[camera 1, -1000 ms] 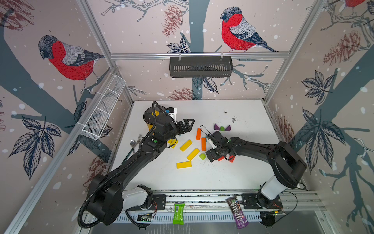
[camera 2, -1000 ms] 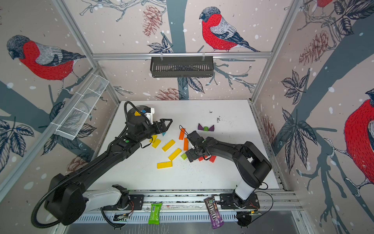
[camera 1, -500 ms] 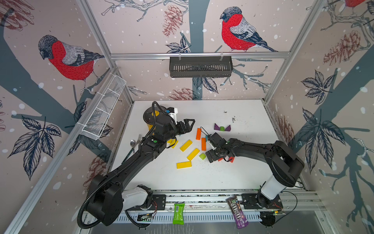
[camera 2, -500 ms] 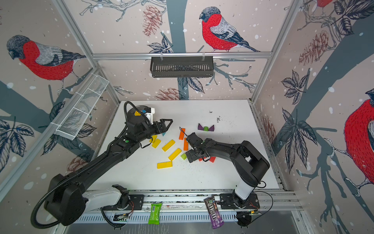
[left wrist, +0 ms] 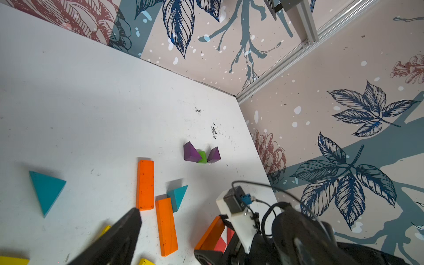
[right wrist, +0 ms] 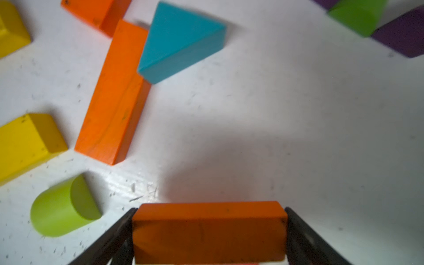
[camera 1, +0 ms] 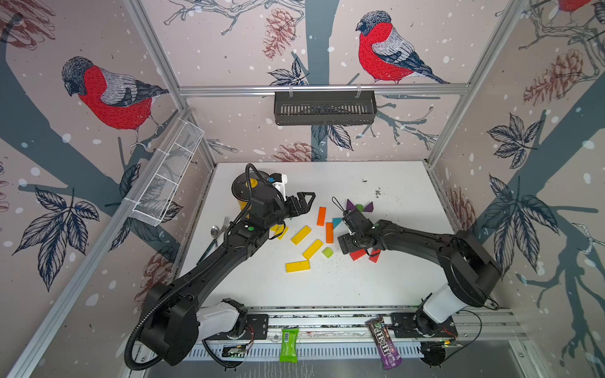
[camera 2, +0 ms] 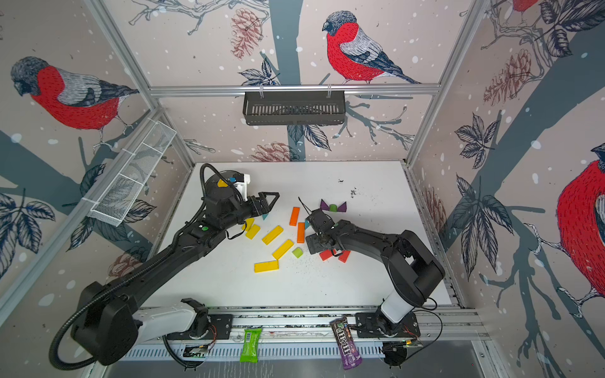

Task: Assemble a carrot with building blocks
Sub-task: Pick up the building block from the center of the board, then assemble the building block at the center of the board.

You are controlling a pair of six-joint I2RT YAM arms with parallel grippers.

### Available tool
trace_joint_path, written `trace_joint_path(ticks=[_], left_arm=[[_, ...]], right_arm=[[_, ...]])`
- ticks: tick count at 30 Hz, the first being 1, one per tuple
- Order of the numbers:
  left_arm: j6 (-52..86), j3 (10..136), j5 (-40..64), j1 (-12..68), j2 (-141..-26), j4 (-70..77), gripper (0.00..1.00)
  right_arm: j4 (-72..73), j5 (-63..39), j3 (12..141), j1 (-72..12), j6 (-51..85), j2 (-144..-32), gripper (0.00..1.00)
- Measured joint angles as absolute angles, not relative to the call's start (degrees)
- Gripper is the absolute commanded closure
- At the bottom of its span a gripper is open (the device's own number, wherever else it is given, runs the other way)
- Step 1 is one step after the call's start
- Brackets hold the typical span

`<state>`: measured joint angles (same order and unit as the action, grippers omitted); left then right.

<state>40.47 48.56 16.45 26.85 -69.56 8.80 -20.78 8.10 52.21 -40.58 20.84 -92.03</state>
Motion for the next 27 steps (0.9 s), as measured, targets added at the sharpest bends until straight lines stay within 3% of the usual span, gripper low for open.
trace_joint_path(ticks=[11,27], left_arm=[[40.53,48.56,16.73,26.85,-69.54,8.95,0.04],[42.09,48.56,19.42,26.85,-70.26,10.72,0.05]], right_arm=[[-19.11,9.04,60.16,-28.58,21.30,-97.95,0.09],[-17.08,11.66,65.04,-28.03,26.81,-106.54,0.05]])
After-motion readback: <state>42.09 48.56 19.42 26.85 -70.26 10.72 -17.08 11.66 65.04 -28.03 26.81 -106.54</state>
